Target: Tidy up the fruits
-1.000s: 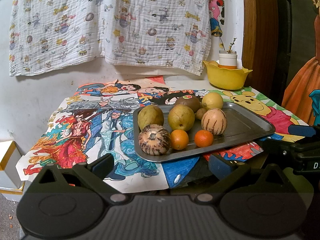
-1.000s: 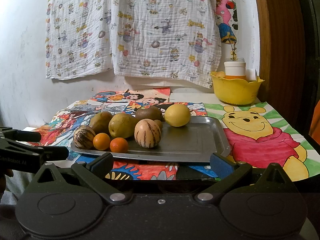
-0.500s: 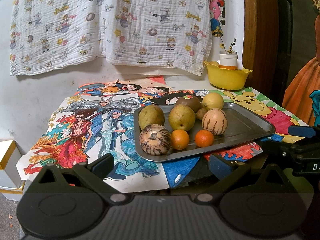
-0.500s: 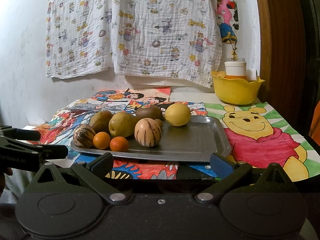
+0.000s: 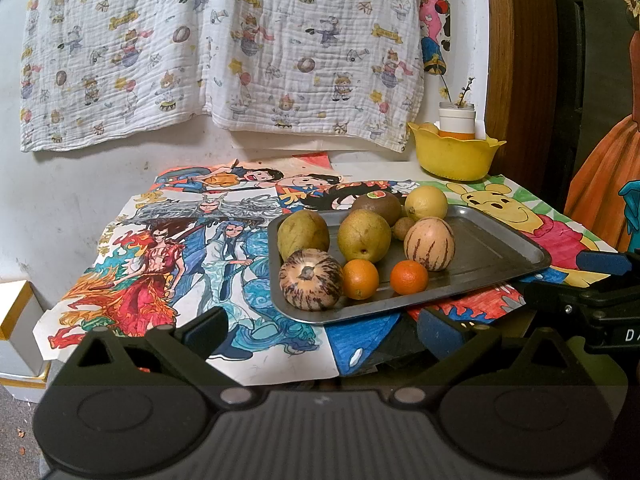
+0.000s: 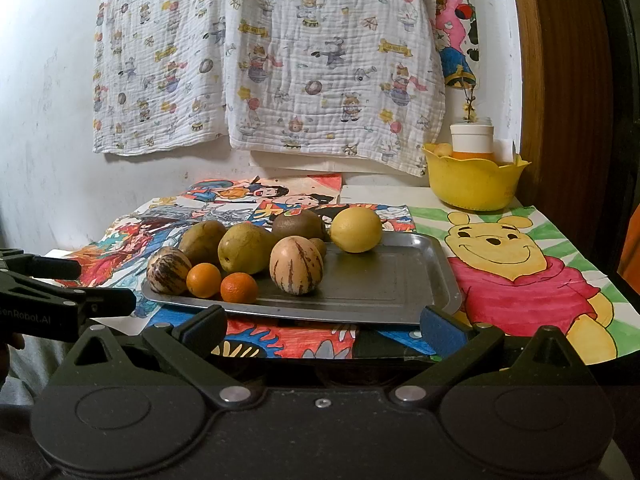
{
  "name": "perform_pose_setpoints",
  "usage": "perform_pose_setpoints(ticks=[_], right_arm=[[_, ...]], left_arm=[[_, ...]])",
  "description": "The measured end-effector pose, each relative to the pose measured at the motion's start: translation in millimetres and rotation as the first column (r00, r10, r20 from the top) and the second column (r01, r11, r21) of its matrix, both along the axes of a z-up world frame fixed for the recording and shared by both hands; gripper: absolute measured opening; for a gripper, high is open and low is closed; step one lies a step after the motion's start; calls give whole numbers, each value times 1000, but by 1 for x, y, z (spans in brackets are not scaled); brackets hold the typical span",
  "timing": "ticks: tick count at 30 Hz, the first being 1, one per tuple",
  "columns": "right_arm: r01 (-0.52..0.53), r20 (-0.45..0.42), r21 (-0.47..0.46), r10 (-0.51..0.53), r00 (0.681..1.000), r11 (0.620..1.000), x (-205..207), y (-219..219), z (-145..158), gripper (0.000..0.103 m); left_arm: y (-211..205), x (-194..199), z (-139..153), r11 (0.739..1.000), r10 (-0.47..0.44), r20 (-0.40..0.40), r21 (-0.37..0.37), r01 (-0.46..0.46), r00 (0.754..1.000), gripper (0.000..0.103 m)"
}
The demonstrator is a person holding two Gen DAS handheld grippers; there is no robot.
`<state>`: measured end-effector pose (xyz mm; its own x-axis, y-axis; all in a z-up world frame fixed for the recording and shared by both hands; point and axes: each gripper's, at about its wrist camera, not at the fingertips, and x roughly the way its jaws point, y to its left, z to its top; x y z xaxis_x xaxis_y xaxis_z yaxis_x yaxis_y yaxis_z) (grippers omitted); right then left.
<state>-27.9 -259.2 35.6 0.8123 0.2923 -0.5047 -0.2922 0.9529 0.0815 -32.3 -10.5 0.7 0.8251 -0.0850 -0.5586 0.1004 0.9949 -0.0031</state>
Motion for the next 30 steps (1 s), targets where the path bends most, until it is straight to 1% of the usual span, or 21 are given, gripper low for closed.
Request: perform_pose_setpoints(ticks=[12,30], right_arm=[[0,-1,-2,0,1000,1000,0,1,0,102],[-5,-4,-5,5,1000,1000,-1,1,-3,102]], left_arm=[[0,0,0,1000,7,-5,6,-7,1000,103],[-3,-2,3,1000,4,5,-7,-4,1000,103]])
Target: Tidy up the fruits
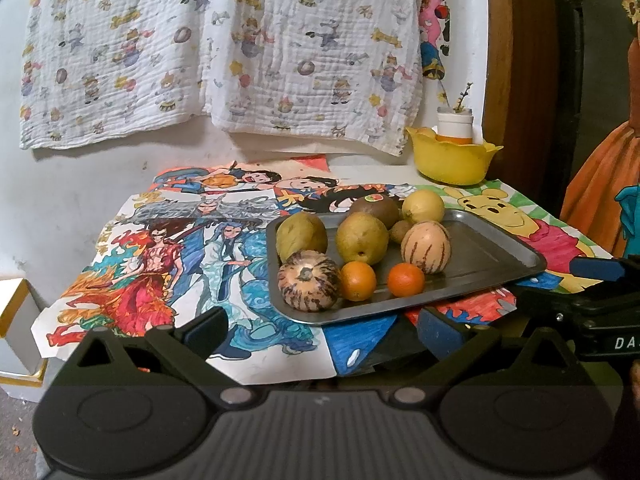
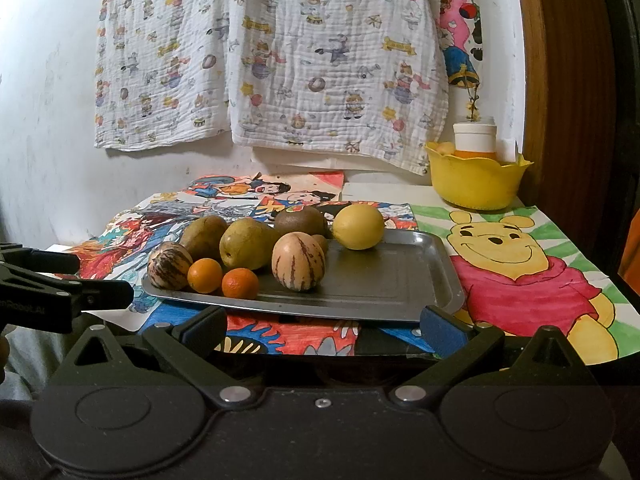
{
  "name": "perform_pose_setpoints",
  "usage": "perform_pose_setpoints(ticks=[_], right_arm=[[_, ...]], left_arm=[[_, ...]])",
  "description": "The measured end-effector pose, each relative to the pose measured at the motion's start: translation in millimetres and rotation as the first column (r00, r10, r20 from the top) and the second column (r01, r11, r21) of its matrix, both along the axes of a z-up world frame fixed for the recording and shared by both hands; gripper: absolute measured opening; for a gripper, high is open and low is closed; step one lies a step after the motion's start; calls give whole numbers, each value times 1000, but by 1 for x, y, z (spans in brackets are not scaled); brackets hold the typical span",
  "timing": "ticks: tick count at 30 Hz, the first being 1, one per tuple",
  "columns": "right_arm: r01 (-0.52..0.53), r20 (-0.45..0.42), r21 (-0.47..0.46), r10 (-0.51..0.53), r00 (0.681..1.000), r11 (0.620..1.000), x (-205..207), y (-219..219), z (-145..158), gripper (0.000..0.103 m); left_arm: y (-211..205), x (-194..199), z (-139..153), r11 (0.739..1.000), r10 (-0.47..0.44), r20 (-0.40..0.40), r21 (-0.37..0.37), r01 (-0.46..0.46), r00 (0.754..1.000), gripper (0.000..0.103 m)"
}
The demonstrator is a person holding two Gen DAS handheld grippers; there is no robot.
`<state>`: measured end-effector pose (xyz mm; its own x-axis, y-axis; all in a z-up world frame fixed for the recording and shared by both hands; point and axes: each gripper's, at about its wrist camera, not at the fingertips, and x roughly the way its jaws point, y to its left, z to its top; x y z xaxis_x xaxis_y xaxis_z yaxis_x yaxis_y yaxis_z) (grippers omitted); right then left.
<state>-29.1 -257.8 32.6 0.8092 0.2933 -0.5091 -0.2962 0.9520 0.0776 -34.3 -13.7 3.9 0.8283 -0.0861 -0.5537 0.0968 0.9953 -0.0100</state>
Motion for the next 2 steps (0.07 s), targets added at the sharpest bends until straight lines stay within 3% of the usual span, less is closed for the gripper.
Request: perform_pose_setpoints(ticks=[2], right_arm=[[-1,-1,-1,1,1000,1000,0,0,0,102]], left_arm=[[-2,1,1,1000,-1,0,3,1,1000,103]])
